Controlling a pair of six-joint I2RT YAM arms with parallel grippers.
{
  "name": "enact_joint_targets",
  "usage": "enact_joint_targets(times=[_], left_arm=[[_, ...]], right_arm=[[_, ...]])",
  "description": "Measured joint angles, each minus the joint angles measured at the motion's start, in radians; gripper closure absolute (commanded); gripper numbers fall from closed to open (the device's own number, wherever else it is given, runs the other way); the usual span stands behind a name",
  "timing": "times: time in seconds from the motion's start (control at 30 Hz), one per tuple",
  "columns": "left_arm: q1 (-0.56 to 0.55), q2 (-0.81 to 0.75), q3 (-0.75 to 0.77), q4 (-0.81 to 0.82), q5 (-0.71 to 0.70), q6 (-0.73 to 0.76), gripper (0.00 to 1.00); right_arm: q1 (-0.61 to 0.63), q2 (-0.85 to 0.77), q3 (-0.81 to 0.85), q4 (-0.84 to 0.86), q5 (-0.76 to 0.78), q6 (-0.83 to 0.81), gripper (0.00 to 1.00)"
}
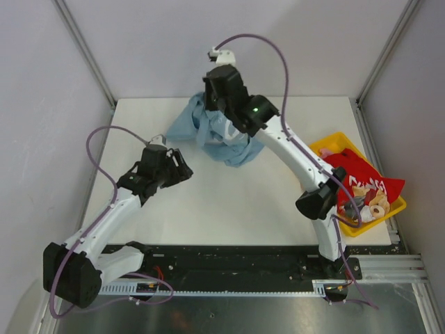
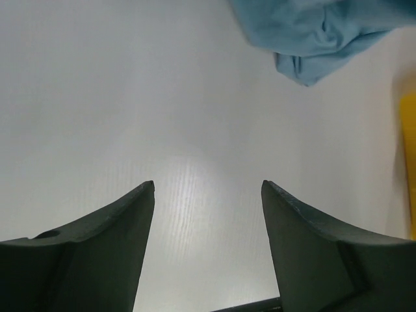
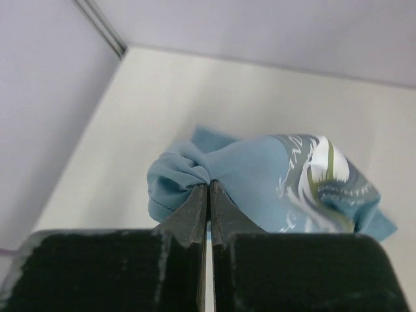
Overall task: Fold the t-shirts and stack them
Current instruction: Flatten out the tshirt
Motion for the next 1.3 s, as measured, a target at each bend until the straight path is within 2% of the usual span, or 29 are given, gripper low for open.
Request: enact_joint_targets(times=[0.13, 0.33, 0.5, 0.93, 1.3], left_arm=[[-0.050, 0.035, -0.007, 0.053, 0.016, -0.019, 0.29], [-0.081, 0.117, -0.007, 0.139, 0.028, -0.045, 0.29], [-0.122, 0.249, 0.012, 0.202, 0.023, -0.061, 0.34], [-0.159, 0.743, 0.385, 0.293, -0.064, -0.060, 0.37], [-0.159, 0.956, 0.517, 0.293, -0.144, -0.061, 0.38]], right_arm=[[-0.006, -0.050, 0.076, 0.000, 0.014, -0.002, 1.00], [-0.008, -0.068, 0.081, 0.000, 0.041, -0.009, 1.00], [-0.021, -0.068, 0.080, 0.008, 0.064, -0.027, 1.00], [-0.246, -0.024, 0.063, 0.029, 0.027, 0.026, 1.00], [-0.304, -0.001, -0.037, 0.032, -0.042, 0.074, 1.00]])
